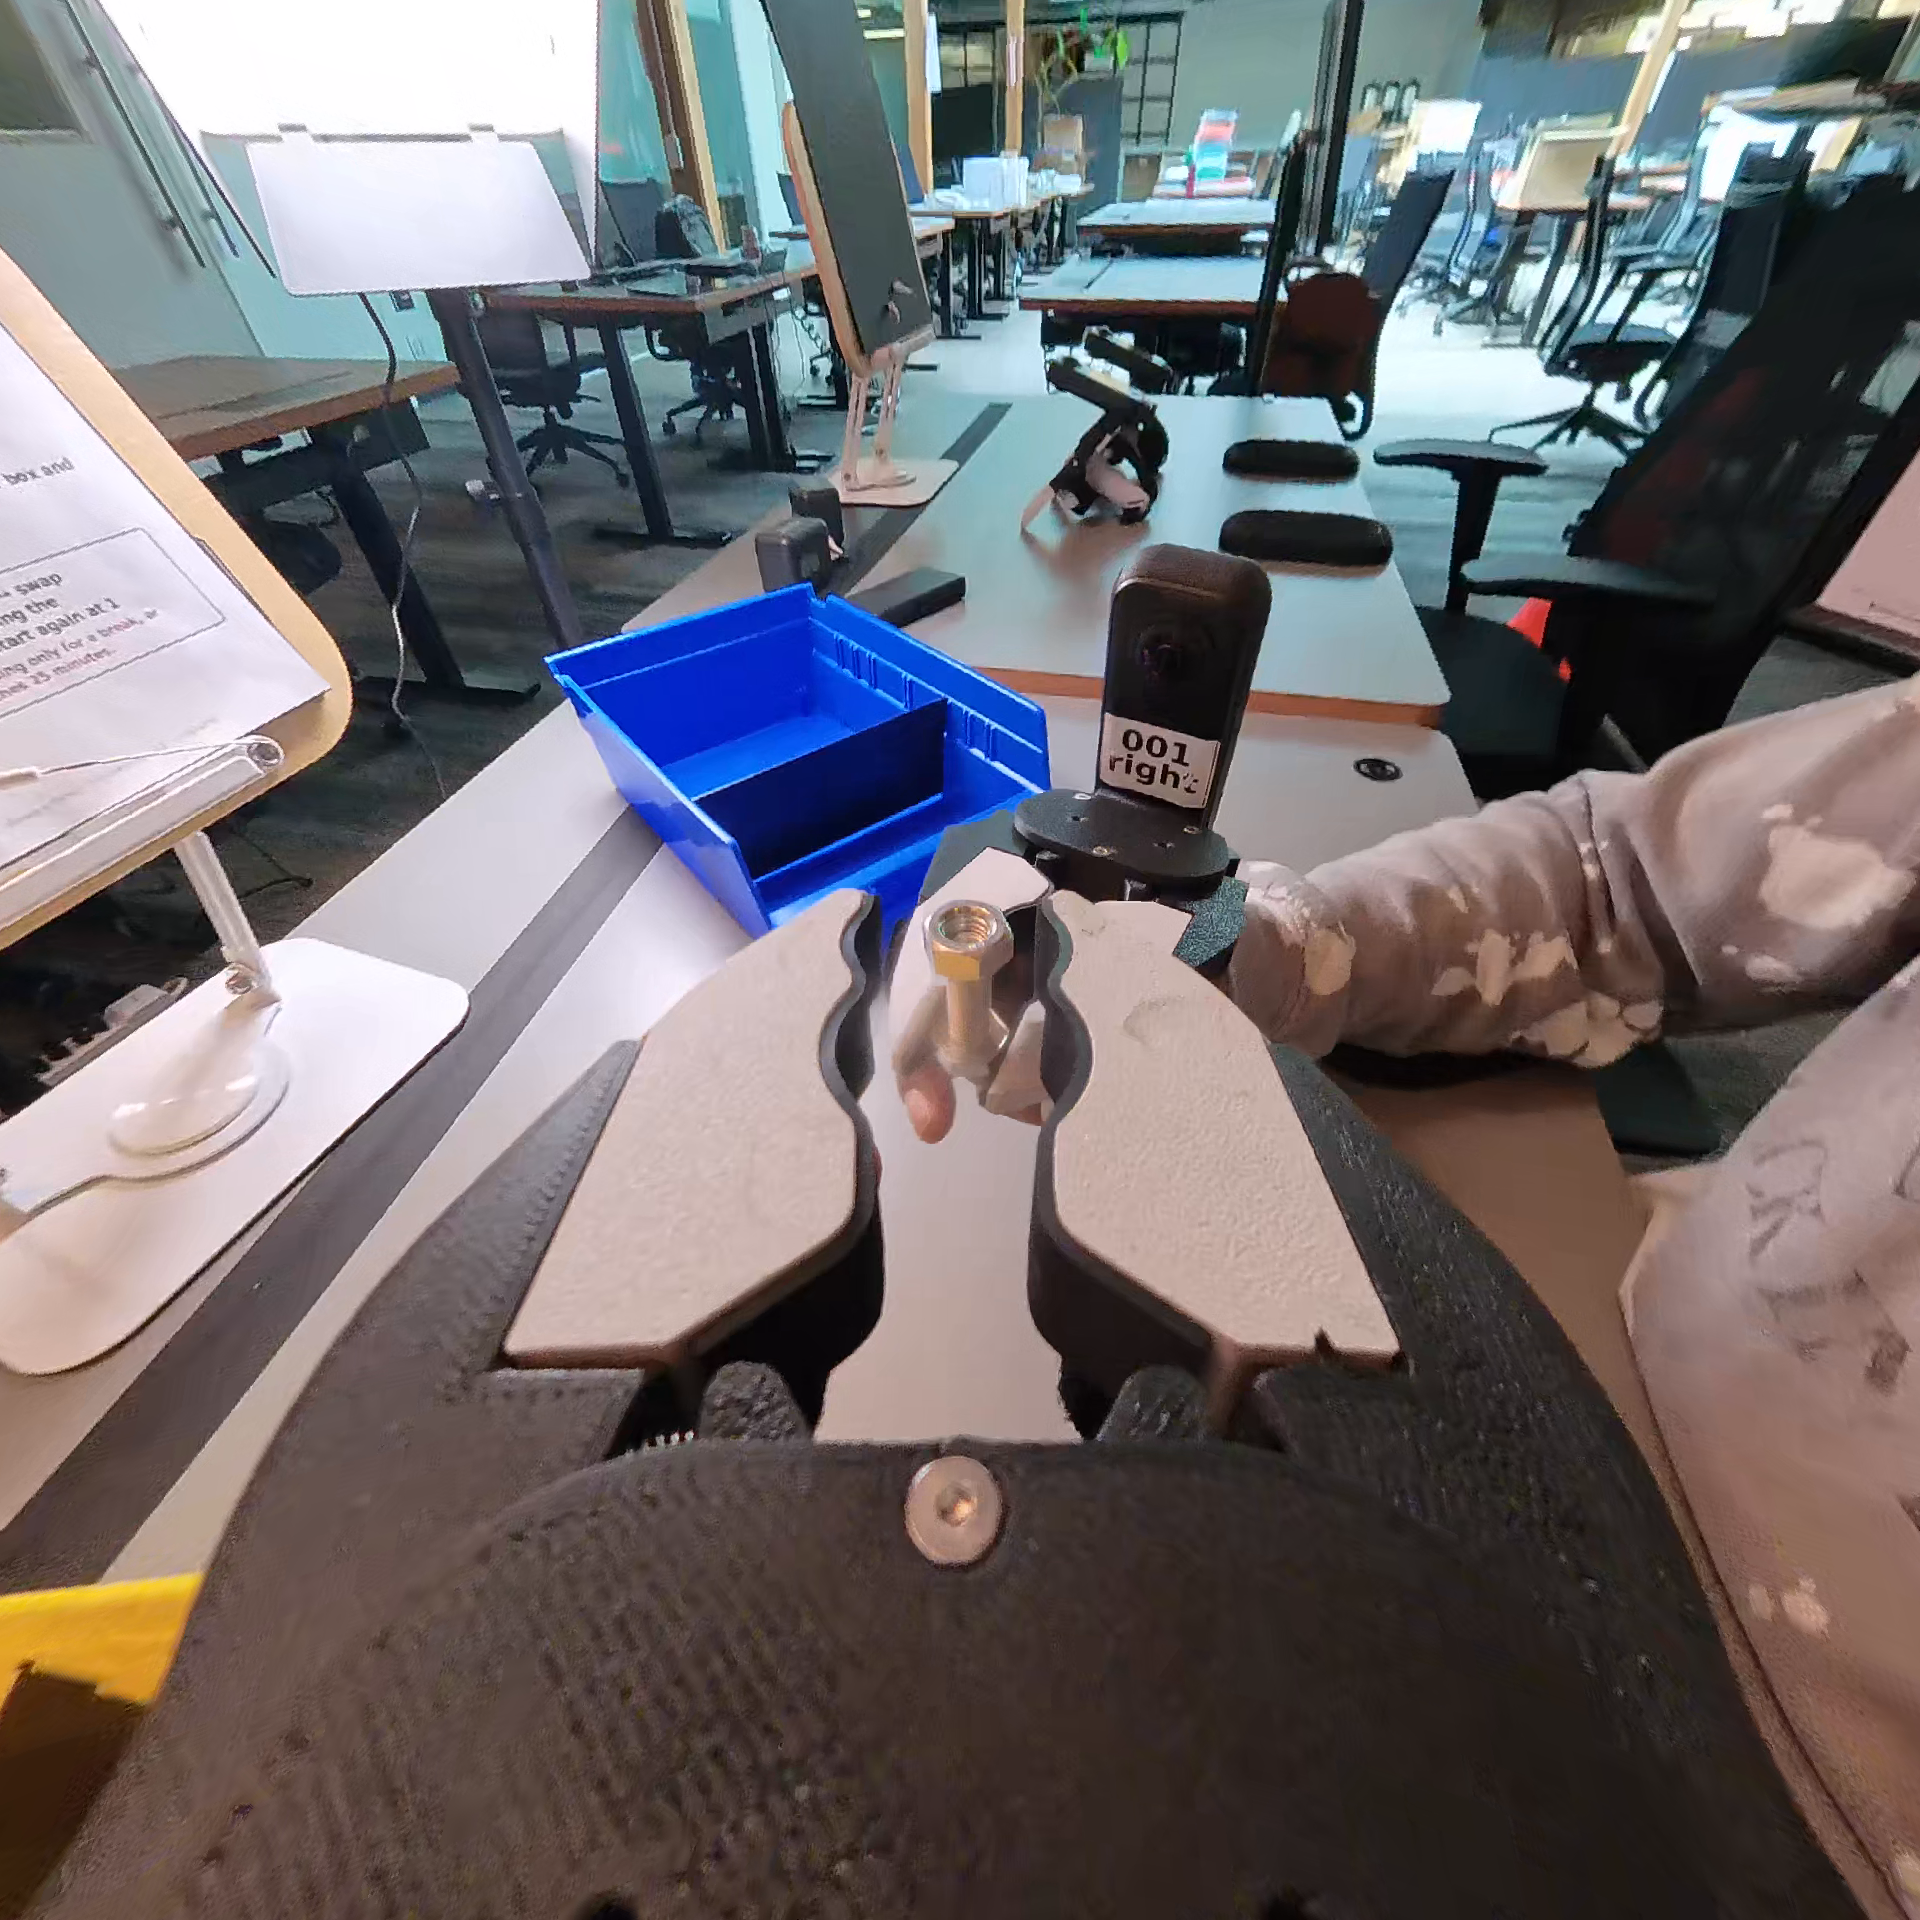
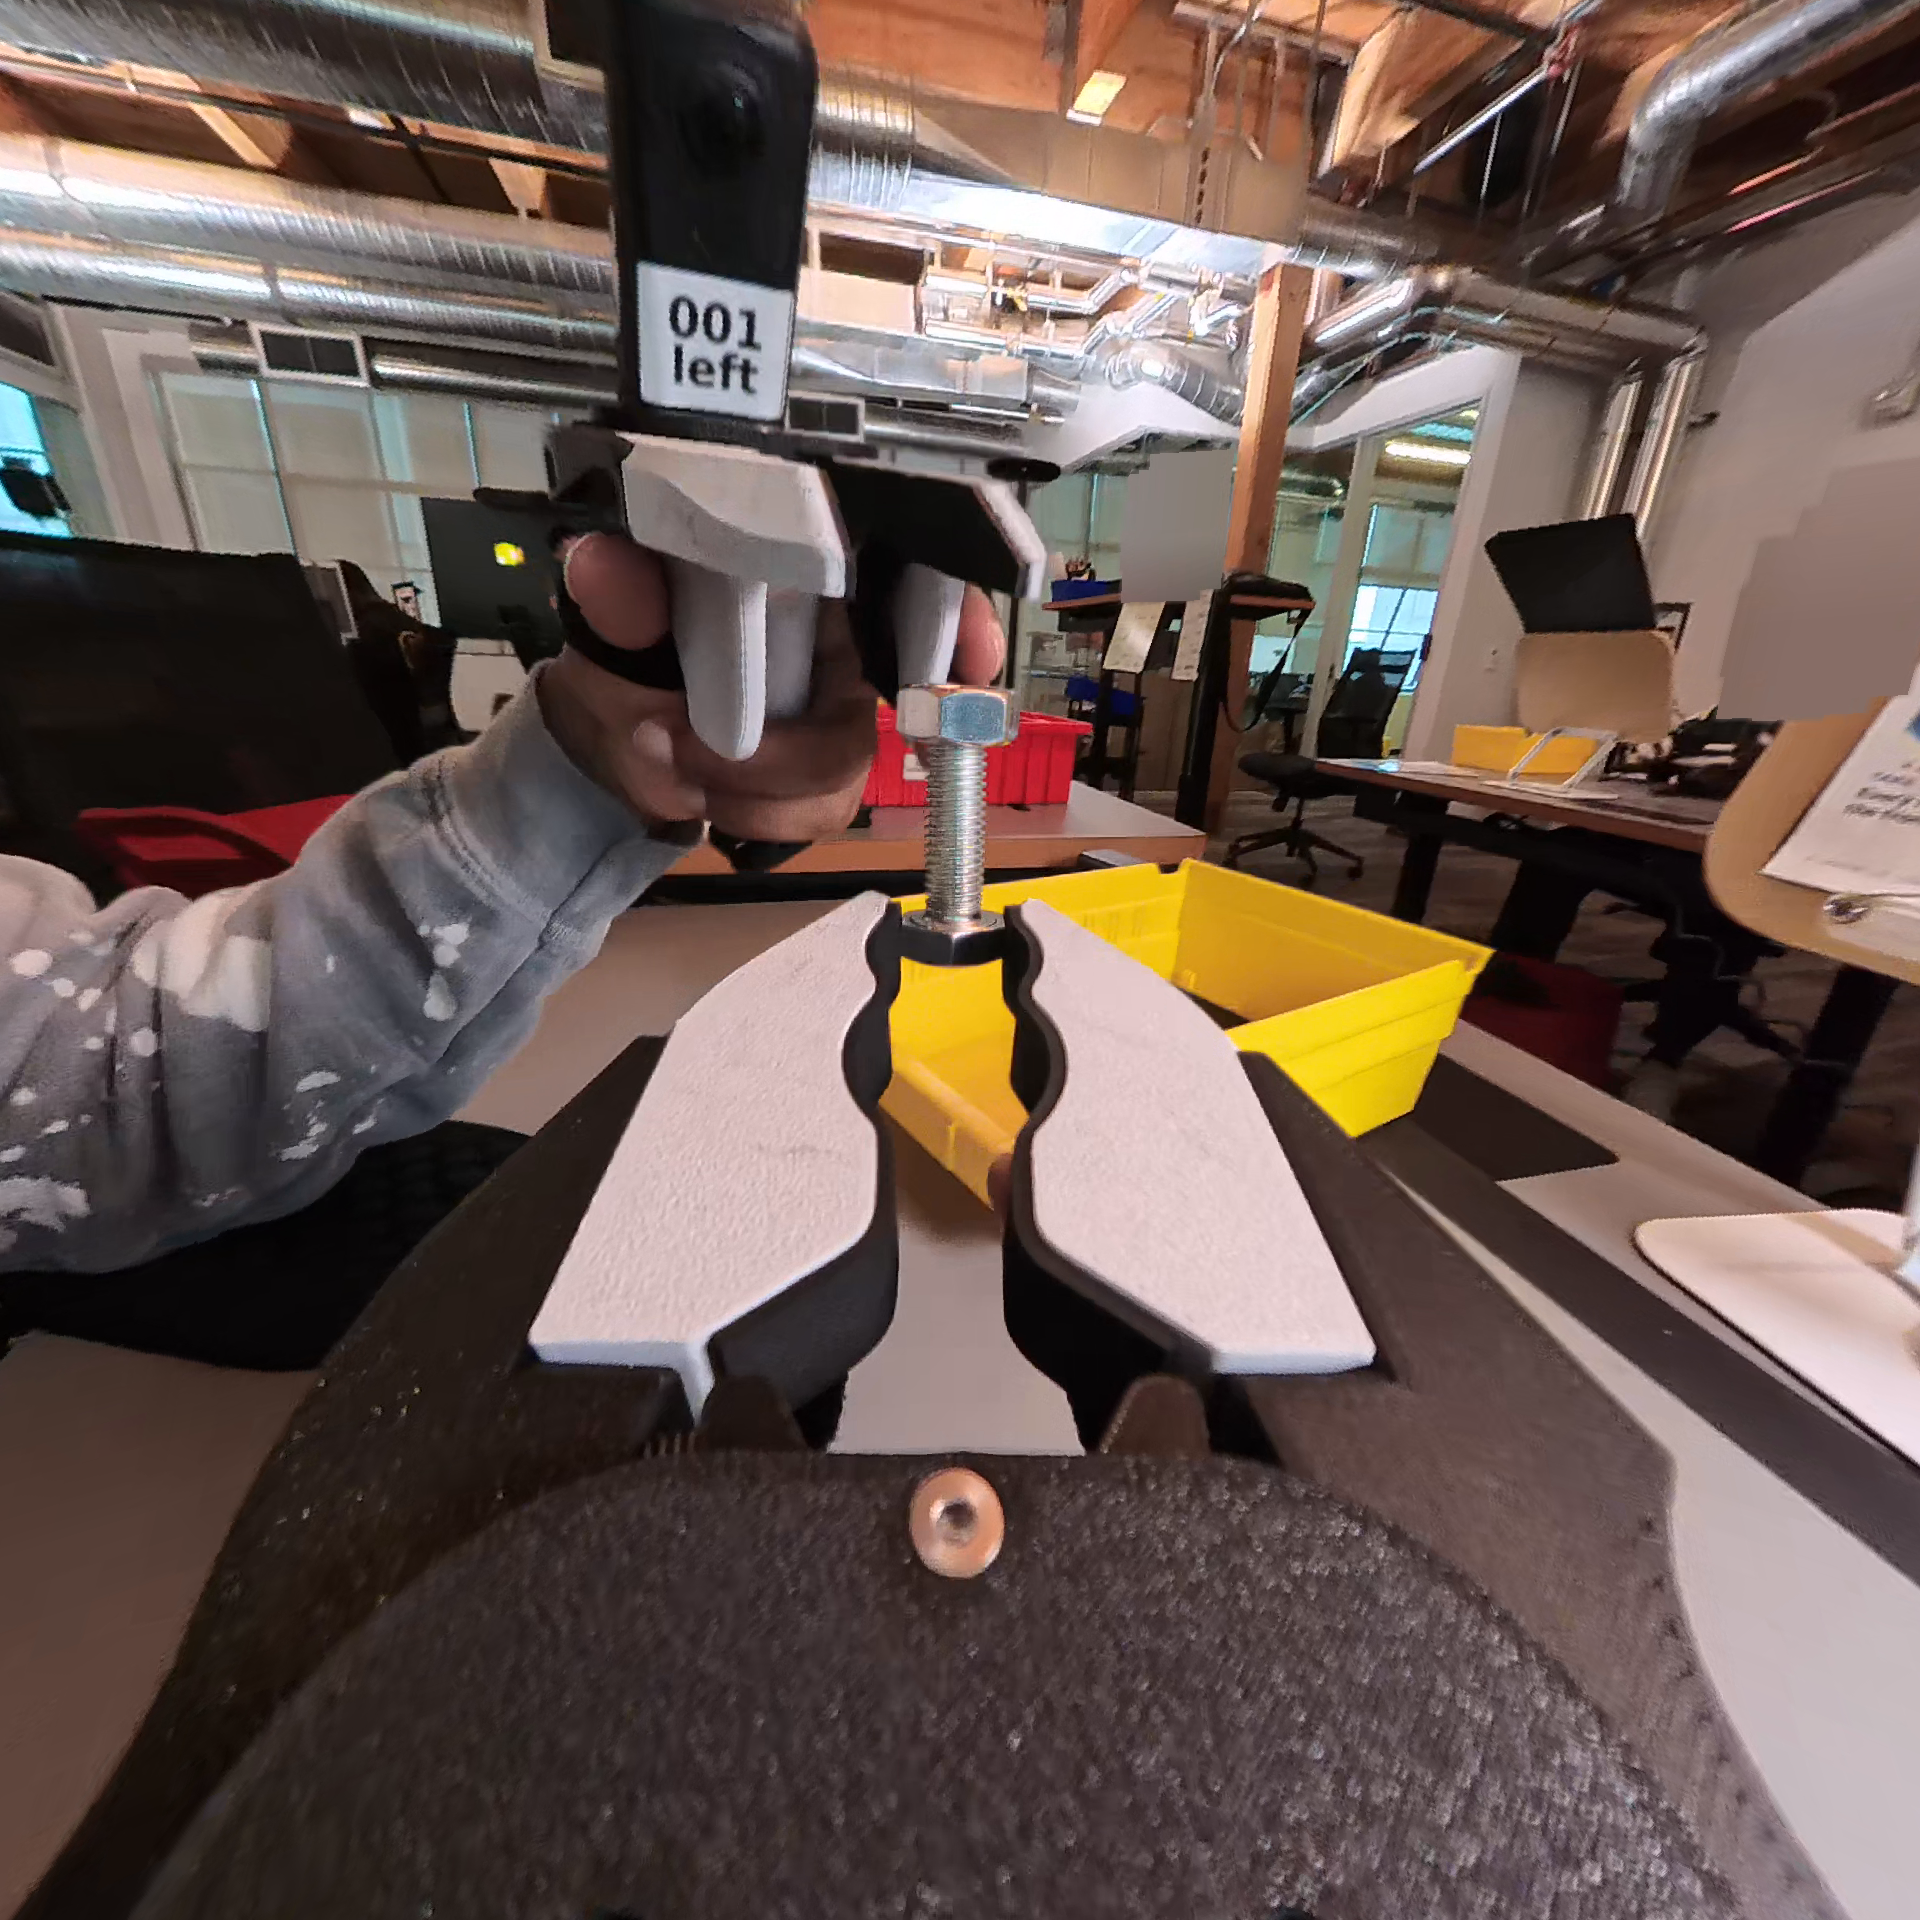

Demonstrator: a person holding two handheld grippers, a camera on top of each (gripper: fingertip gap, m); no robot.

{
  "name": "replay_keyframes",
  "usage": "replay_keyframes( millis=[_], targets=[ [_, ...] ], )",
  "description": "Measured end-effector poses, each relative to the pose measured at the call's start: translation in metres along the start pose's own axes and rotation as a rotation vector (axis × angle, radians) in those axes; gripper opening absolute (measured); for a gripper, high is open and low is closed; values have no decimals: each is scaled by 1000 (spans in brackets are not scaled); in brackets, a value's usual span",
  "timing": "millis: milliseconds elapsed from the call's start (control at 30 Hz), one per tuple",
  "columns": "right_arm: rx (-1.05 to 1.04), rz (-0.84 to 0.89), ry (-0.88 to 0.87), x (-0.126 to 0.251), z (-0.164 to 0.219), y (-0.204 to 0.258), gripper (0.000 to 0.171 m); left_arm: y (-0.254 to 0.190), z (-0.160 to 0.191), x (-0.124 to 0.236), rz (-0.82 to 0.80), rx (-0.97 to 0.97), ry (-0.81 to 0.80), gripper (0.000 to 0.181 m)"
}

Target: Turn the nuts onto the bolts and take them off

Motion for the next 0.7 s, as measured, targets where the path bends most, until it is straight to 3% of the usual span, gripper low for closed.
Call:
replay_keyframes(
  millis=[300, 700],
  targets=[
    [47, 71, -7, 9, -13, -13, 19, 5, 3, -32, -120, -34, -49, 28],
    [36, 110, -19, 12, -15, -20, 19, 9, 3, -39, -200, -31, -79, 26]
  ],
)
Point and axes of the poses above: each gripper's, where its closed fingertips meet, x back along the fingers, z out of its underside, y = z × x across the jaws, the point moved 1 cm from there along x, back along the fingers, and after that the axes turned 1 degree about -x, right-handed, at the moved point
